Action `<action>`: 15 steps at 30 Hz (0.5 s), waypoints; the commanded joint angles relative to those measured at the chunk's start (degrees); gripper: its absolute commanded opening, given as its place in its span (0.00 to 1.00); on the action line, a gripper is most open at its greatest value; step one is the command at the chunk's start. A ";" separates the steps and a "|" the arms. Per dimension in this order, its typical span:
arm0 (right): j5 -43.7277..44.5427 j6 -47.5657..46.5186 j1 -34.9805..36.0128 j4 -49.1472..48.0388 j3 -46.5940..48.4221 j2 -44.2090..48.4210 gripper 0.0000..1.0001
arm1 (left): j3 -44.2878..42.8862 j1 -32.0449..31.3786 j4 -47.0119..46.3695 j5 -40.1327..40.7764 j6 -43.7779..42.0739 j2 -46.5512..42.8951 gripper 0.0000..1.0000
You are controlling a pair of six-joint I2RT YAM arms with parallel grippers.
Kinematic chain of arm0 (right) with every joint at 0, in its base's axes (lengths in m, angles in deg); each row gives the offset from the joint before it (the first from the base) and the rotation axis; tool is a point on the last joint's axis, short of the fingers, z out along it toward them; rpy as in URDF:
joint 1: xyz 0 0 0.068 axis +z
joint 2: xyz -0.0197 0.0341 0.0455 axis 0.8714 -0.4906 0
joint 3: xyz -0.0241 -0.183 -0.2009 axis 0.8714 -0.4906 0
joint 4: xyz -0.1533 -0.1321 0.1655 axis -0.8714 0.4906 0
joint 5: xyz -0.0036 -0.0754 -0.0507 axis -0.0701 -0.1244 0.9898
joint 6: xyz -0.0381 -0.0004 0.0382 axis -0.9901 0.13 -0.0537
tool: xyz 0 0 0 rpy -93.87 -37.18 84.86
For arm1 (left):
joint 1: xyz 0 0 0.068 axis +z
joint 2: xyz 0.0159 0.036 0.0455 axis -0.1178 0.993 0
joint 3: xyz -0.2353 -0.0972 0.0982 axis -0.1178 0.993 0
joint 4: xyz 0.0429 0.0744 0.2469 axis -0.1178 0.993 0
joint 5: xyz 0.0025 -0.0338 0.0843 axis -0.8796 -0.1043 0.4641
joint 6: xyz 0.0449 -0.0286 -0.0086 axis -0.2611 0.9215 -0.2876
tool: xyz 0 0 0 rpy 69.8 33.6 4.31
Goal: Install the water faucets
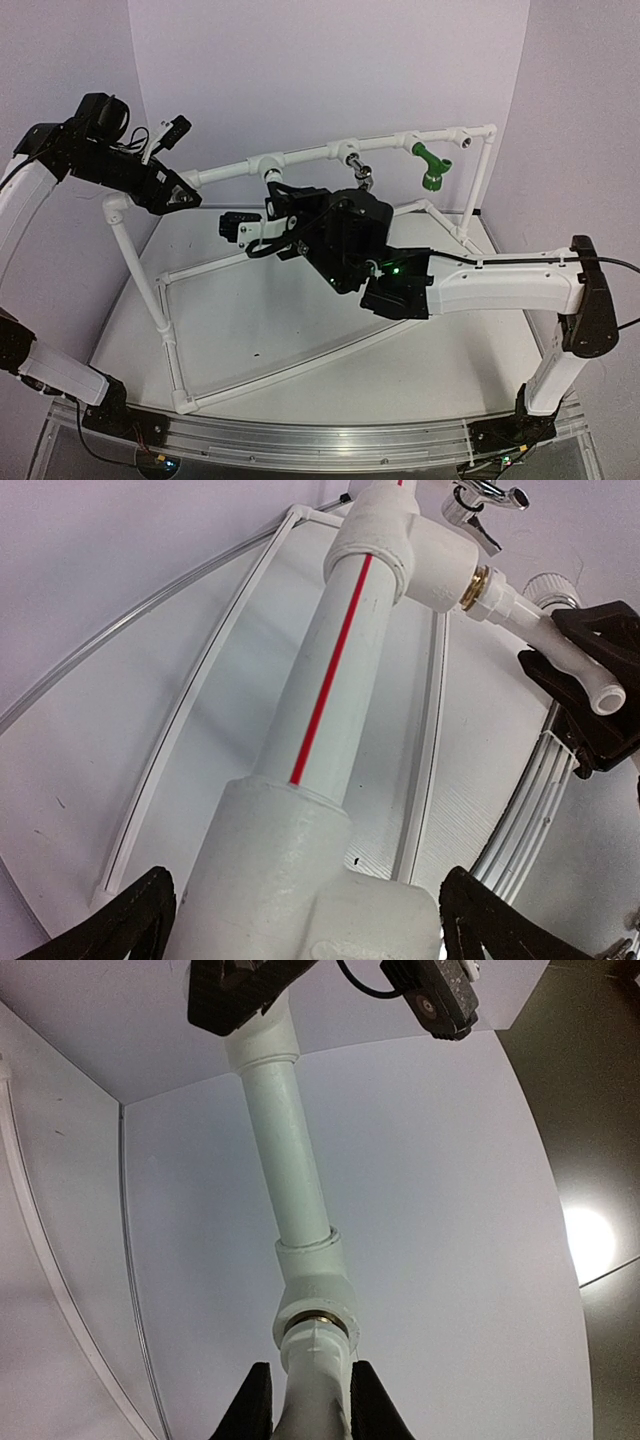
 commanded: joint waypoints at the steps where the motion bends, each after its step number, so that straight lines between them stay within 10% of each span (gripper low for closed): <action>1: -0.65 -0.32 -1.52 -3.47 2.52 -0.62 0.00 | 0.08 -0.52 2.28 -1.76 1.00 -0.57 0.90; 15: -1.66 1.97 -3.95 -3.43 1.76 0.44 0.00 | -0.21 -0.50 2.40 -1.53 1.07 0.03 0.89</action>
